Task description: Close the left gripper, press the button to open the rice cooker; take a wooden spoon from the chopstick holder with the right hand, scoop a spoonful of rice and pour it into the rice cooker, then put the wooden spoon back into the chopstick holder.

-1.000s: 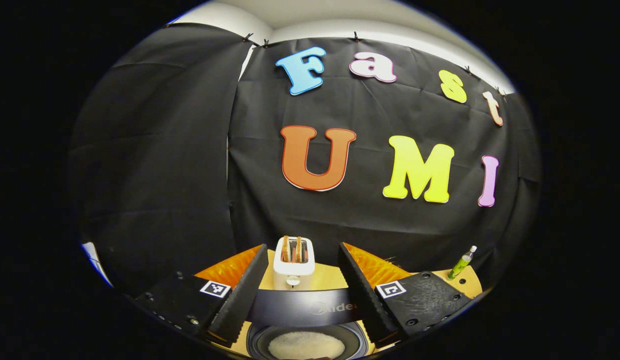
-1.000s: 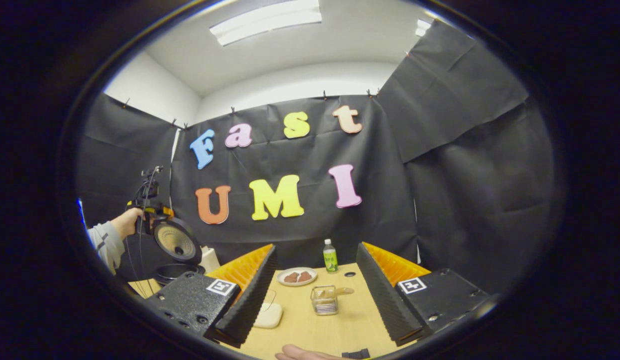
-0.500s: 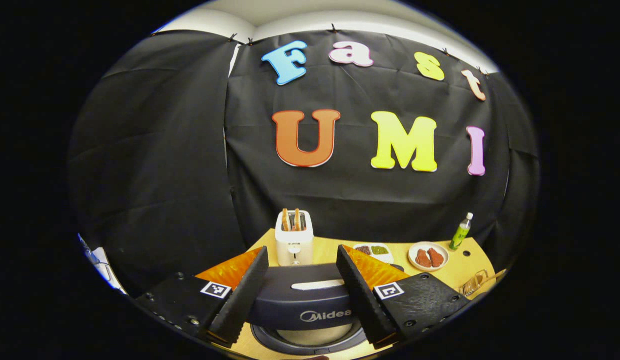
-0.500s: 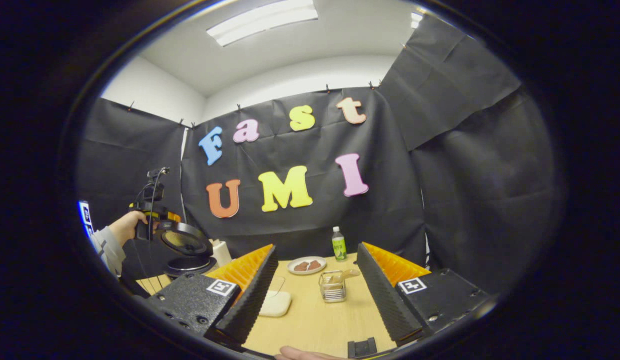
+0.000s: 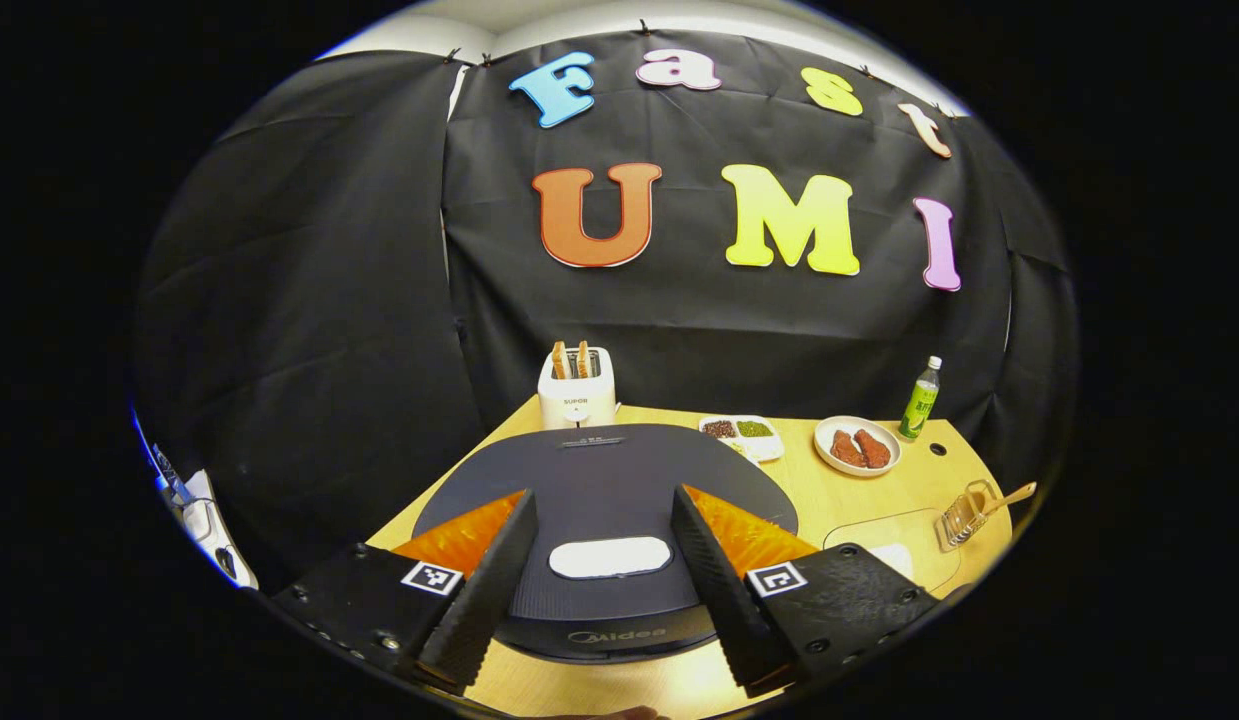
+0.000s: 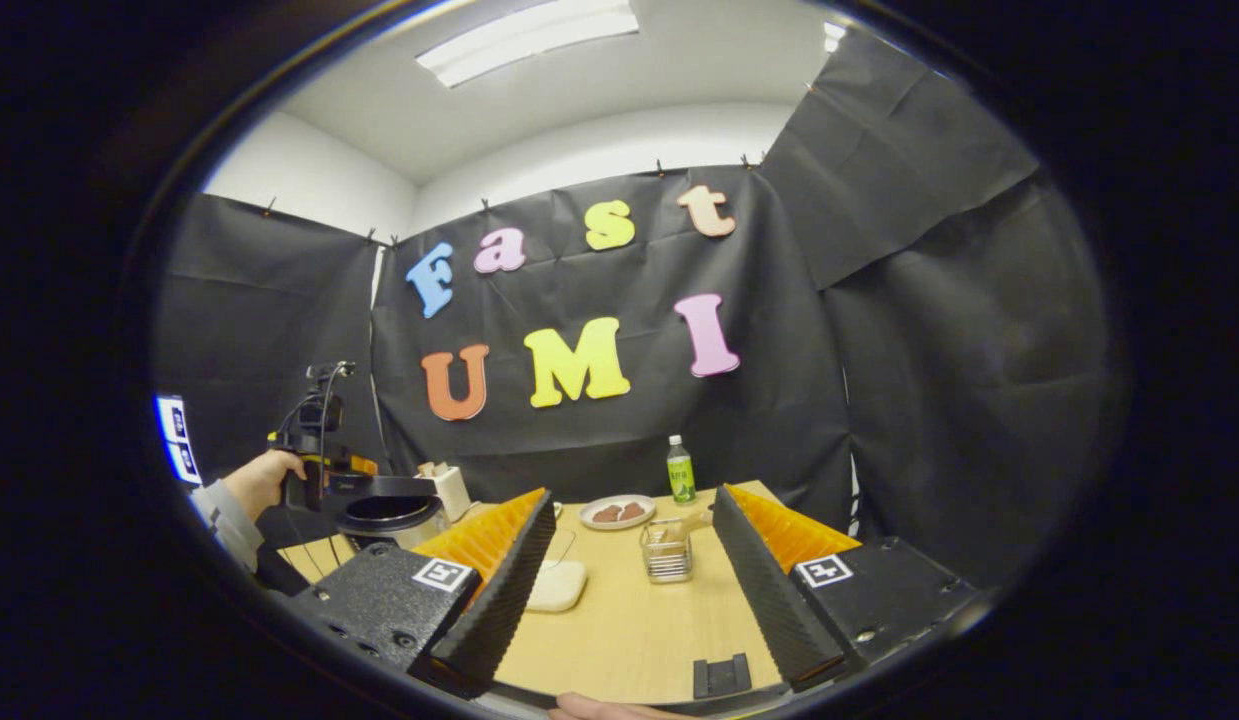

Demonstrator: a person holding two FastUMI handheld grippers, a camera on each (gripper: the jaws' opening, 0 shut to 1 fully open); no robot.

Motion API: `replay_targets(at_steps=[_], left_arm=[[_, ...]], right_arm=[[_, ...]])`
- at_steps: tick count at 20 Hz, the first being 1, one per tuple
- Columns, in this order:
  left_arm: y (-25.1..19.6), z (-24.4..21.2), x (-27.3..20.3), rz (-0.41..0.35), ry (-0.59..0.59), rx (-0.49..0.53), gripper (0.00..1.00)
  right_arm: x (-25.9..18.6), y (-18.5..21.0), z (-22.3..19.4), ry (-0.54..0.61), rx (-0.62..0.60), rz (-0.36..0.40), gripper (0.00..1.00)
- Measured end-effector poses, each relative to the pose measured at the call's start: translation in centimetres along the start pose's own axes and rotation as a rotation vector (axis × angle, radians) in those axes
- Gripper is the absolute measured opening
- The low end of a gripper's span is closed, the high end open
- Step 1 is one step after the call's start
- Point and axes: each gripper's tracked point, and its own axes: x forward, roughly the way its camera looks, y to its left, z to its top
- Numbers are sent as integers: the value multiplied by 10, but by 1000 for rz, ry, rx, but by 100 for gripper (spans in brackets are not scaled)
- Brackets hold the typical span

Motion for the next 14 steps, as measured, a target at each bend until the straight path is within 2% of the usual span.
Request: replay_targets(at_steps=[1,5,7,8,14], left_arm=[[0,-7,-2,7,8,-4,93],[1,-37,-6,6,106,3,94],[1,-33,-10,5,85,8,96],[1,-37,-10,3,84,7,94],[0,-41,-22,-9,127,8,95]], right_arm=[[-1,0,0,2,-2,-1,100],[-1,2,-1,13,-8,17,100],[0,0,-2,22,-22,17,100],[1,-2,-2,24,-27,16,100],[3,-3,-2,26,-20,17,100]])
